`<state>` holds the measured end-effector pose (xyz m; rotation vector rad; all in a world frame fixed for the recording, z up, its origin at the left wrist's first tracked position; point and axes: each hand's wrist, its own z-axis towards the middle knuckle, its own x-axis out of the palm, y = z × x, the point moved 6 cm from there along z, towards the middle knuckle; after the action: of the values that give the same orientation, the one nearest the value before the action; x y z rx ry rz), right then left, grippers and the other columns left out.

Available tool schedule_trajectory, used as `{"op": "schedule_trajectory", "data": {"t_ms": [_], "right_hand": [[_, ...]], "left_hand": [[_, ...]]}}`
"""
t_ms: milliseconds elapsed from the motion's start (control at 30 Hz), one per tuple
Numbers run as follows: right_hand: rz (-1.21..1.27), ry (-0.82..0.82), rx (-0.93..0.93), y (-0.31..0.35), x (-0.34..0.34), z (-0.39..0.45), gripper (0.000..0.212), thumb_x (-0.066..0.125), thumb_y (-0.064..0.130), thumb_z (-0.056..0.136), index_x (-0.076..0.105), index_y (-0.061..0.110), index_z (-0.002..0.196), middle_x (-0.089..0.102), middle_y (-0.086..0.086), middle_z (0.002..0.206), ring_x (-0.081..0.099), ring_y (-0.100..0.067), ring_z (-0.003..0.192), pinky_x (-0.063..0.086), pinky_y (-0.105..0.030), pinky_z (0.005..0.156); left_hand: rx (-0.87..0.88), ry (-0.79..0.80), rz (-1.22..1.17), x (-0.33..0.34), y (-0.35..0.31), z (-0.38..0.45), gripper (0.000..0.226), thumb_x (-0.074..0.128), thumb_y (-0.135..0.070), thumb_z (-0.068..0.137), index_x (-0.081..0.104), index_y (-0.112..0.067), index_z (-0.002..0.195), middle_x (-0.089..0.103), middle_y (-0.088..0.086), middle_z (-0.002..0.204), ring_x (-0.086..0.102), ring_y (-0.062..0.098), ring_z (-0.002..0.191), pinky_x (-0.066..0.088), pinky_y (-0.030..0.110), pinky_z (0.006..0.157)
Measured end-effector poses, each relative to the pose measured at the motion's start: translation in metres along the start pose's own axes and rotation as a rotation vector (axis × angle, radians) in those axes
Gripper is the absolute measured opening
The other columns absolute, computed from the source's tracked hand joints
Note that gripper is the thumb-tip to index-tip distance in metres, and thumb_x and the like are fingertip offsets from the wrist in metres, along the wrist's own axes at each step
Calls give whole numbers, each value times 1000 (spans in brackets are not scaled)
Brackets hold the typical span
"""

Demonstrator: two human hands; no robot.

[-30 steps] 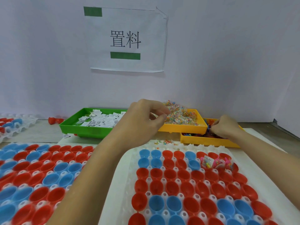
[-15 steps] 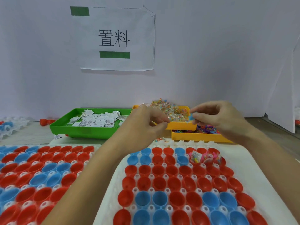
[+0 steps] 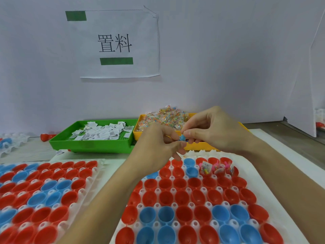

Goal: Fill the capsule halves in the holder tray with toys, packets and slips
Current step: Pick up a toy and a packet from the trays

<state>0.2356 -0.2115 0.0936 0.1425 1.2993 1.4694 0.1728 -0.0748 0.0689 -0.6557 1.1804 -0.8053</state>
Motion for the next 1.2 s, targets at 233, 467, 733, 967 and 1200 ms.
{"op": "schedule_trajectory", "data": {"t_ms": [233,467,733,967,1200], "right_hand": [[-338,180,107,-17,6,-2,19,76,14,85,78,28,73,73,14,71,67,-3,69,50,-15,60],[-485,296,181,-35,25,-4,16,77,17,85,78,28,73,73,10,70,66,-5,65,47,-16,54],[-520,309,160,-41,27,-5,6,77,24,87,81,28,86,75,8,79,66,-11,77,48,-10,61],[-523,240,151,-39,13,3,10,72,24,90,81,29,89,72,20,74,64,6,75,47,-12,61],[-581,-40,209,-60,12,86,23,73,34,89,73,18,106,70,-1,100,61,-15,87,43,-24,76]], "left_hand": [[-44,-29,52,-15,6,-1,12,72,-30,89,75,-21,81,76,-3,73,72,16,69,59,38,77],[-33,-69,63,-27,5,0,15,66,-29,93,73,-21,82,76,-3,74,70,22,75,55,37,73],[-23,-68,83,-30,9,1,12,66,-28,93,72,-24,83,75,-6,73,67,11,67,51,26,66],[-41,-115,64,-45,15,3,12,67,-26,92,74,-24,83,75,-5,73,68,24,71,55,42,76],[-82,-174,-6,-62,14,0,11,65,-28,92,73,-21,88,76,-6,76,69,27,79,57,42,68]]}}
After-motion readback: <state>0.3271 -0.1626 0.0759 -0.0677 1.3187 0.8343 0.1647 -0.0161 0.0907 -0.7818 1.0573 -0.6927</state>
